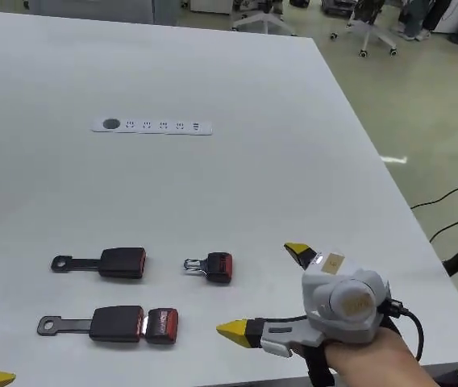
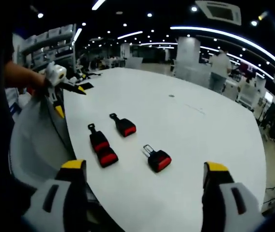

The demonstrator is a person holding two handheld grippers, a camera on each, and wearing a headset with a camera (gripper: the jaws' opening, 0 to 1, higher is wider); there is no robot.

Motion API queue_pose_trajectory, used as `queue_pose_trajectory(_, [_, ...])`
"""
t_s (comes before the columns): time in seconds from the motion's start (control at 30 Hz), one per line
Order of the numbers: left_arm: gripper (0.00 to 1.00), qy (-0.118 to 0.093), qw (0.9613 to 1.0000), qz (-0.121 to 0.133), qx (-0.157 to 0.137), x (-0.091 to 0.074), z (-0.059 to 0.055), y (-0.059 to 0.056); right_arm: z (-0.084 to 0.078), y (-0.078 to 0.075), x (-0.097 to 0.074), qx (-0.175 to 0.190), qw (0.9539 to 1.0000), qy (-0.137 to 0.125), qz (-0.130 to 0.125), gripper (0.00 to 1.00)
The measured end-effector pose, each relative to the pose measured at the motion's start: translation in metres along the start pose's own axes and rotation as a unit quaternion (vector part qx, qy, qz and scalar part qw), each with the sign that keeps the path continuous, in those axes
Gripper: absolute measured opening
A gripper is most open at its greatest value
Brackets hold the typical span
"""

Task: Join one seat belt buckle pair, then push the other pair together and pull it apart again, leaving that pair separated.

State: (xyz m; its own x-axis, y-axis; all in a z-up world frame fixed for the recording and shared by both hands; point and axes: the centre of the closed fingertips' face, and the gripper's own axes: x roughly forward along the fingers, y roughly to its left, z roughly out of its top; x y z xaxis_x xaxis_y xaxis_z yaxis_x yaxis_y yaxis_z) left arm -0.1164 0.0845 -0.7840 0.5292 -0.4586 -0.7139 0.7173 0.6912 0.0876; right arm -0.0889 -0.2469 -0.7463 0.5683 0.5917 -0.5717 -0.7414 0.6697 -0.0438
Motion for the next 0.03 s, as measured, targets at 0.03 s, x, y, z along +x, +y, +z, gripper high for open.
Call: queue_pose_trajectory(0.03, [1.00, 0.001, 1.0000, 0.000, 0.001, -0.0002, -0.0016, 0.0003, 0.0010, -0.0005, -0.0008, 0.000, 1.0000, -0.002, -0.001, 1.00])
